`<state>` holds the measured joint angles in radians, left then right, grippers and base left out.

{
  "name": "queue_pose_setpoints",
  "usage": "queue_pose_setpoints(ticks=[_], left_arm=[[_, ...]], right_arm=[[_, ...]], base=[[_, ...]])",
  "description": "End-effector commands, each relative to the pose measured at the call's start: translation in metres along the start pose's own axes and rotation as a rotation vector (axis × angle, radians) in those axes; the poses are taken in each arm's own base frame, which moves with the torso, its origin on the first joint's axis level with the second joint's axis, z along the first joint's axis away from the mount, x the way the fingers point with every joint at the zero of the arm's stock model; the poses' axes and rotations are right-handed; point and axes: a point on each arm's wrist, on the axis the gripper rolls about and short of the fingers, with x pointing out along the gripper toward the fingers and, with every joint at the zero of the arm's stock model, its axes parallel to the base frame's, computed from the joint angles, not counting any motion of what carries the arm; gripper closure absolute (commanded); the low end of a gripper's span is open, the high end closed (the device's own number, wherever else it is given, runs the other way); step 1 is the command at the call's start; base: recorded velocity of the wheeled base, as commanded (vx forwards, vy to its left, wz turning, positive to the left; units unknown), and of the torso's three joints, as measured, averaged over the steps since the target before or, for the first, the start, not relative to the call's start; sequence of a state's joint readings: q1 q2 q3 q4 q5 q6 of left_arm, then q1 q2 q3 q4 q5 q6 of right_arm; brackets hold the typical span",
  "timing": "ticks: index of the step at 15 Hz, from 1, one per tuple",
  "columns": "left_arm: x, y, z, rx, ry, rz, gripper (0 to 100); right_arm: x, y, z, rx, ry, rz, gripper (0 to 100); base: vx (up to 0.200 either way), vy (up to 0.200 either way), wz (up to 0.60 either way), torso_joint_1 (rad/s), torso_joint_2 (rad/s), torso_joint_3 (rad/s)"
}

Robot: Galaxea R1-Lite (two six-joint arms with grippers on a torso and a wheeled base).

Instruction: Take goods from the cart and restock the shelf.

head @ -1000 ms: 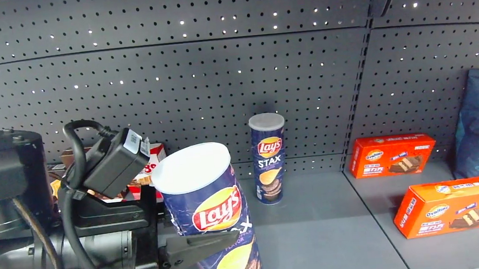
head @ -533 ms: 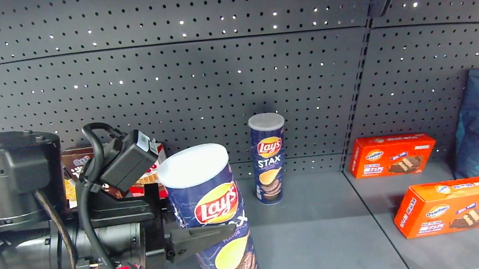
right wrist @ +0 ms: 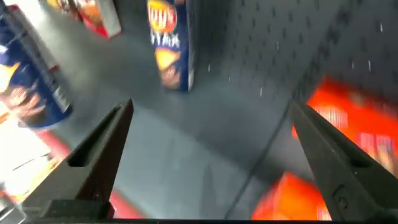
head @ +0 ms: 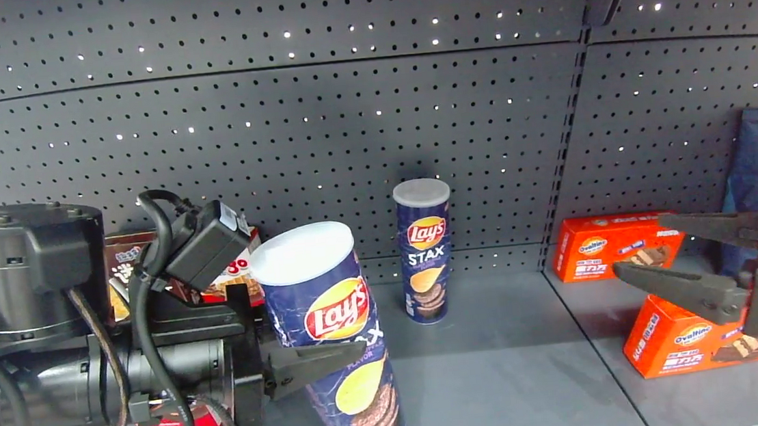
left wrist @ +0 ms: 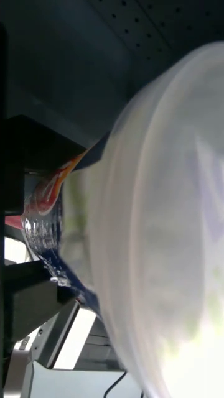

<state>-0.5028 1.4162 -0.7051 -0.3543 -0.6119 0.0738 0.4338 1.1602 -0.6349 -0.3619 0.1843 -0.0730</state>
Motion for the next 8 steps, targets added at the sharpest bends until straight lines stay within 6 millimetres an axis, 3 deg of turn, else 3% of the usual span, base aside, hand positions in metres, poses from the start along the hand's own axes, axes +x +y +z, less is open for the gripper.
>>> queue_pose_setpoints(ticks=[1, 4, 8], left_arm=[[0.001, 0.001, 0.001, 0.000, -0.001, 0.002, 100], [0.000, 0.003, 0.000, -0.004, -0.001, 0.010, 100], [0.000, 0.003, 0.000, -0.005, 0.000, 0.013, 100]], right_arm=[[0.062, -0.008, -0.016, -0.016, 0.035, 0.015, 0], [0.104, -0.013, -0.026, -0.019, 0.025, 0.022, 0], [0.139, -0.015, -0.031, -0.028, -0.045, 0.172, 0]], base=[[0.000, 0.000, 0.00, 0.000, 0.00, 0.000], [0.000, 0.000, 0.00, 0.000, 0.00, 0.000], [0.000, 0.000, 0.00, 0.000, 0.00, 0.000]])
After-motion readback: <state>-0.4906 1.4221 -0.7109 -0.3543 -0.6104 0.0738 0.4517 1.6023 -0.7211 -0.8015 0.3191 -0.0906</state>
